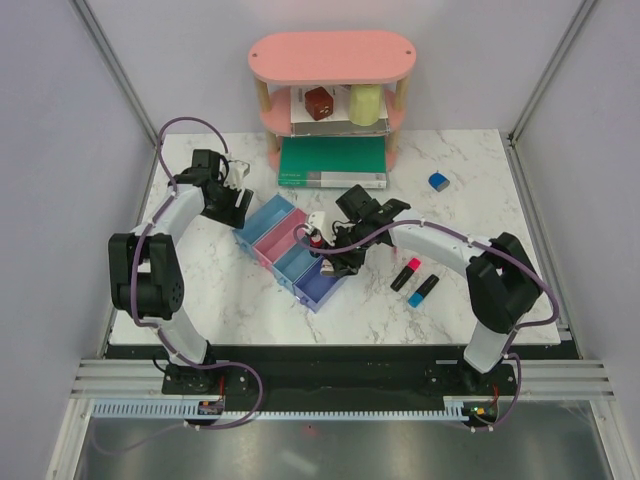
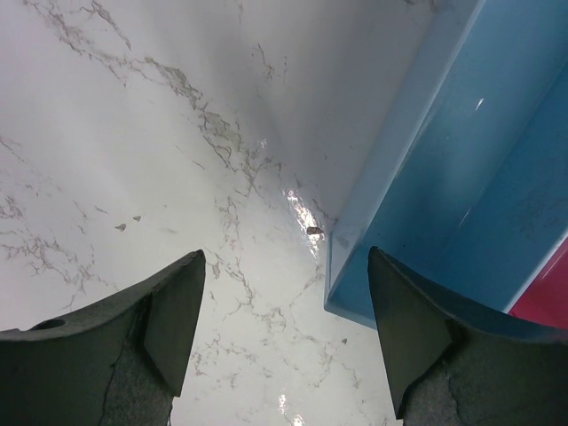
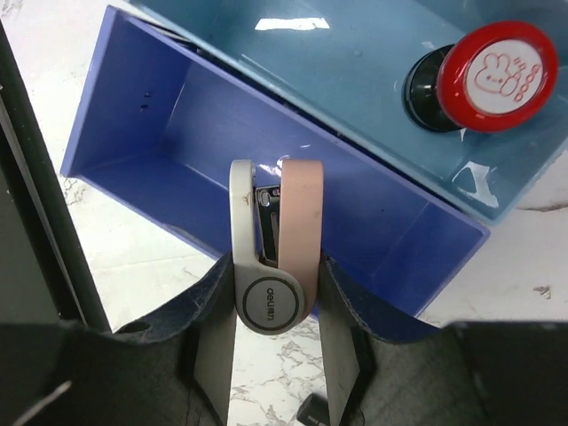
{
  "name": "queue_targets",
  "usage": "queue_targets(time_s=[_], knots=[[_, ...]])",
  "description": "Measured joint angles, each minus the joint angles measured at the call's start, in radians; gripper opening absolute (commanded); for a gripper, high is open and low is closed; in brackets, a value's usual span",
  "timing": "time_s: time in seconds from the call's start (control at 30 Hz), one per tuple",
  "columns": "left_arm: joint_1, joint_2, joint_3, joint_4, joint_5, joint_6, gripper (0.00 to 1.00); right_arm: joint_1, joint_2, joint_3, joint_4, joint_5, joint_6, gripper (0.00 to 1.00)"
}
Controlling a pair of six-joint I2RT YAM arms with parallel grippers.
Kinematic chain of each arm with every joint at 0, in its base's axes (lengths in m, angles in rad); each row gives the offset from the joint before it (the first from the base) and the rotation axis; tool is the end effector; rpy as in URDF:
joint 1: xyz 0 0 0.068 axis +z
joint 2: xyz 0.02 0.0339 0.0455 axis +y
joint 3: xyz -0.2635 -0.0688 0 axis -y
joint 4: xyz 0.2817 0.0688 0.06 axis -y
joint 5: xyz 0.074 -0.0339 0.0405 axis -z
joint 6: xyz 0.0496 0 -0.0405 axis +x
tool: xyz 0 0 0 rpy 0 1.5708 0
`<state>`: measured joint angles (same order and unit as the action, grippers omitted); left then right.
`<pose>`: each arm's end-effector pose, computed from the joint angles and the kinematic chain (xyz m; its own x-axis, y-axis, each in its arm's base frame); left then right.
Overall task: Sort the stationery into containers
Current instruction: Place the stationery in the storage box.
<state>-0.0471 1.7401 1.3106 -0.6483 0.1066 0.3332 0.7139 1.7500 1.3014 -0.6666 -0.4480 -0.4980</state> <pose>0.4032 -0.0243 0.2018 -0.7998 0.3633 -0.4779 0.3796 0.9228 0.0662 0.2875 0.2775 0.1981 -0.2456 -0.7824 -0.5724 -0.9692 0.2080 0.1316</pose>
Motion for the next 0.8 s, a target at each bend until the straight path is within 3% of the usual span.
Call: queue_targets(time_s=[0.23, 0.57, 0.8], knots=[[0.0, -0.004, 0.0, 0.0, 0.001, 0.0, 0.8, 0.005, 0.031, 0.023, 0.026, 0.002, 0.0, 0.39], [0.0, -0.004, -0.001, 0.0, 0.008, 0.0, 0.8, 0.011, 0.061, 0.029, 0.024, 0.02, 0.003, 0.58], [0.0, -0.006, -0.009, -0.002, 0.009, -0.001, 0.8, 0.011, 0.065, 0.037, 0.034, 0.043, 0.009, 0.64]])
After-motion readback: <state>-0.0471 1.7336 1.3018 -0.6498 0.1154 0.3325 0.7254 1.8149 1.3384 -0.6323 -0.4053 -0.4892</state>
